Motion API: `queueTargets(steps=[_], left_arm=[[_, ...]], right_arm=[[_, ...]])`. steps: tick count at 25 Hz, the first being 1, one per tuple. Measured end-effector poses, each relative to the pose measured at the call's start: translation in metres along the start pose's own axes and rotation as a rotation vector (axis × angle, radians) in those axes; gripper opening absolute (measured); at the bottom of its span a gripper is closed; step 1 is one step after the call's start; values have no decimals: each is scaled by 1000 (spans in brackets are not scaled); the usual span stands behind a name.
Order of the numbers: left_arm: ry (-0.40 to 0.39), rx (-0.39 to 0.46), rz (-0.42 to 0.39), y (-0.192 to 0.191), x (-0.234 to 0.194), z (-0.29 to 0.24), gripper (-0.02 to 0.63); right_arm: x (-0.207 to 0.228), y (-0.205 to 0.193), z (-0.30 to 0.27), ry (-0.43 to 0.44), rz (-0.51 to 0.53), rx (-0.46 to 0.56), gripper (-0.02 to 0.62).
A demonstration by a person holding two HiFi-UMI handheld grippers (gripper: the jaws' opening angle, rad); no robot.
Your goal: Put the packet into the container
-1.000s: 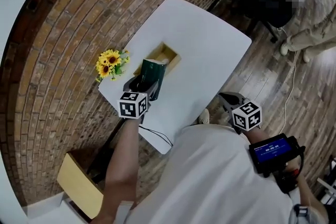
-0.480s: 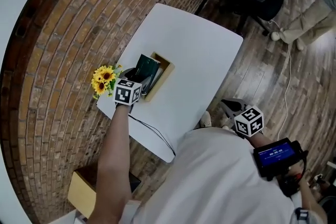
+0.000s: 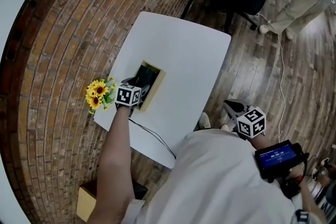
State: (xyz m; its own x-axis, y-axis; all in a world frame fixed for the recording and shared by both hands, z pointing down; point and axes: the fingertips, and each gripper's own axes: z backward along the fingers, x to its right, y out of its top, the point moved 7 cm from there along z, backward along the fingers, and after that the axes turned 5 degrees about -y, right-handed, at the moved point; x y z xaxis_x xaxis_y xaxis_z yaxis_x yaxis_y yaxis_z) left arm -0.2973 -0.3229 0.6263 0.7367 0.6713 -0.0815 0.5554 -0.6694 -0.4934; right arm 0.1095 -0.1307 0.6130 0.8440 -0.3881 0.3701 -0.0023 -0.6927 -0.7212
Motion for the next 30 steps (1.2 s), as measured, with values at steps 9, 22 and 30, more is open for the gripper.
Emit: queueTargets(steps=[9, 22, 30], left_arm=[[0, -36, -54, -3, 1, -15, 333], [27, -6, -17, 6, -1, 4, 336], [116, 214, 76, 12, 20, 44, 301]], right_arm=[[8, -5, 10, -36, -30, 10, 6], [20, -2, 14, -30, -53, 25, 6], [24, 3, 11, 8, -56, 40, 6]])
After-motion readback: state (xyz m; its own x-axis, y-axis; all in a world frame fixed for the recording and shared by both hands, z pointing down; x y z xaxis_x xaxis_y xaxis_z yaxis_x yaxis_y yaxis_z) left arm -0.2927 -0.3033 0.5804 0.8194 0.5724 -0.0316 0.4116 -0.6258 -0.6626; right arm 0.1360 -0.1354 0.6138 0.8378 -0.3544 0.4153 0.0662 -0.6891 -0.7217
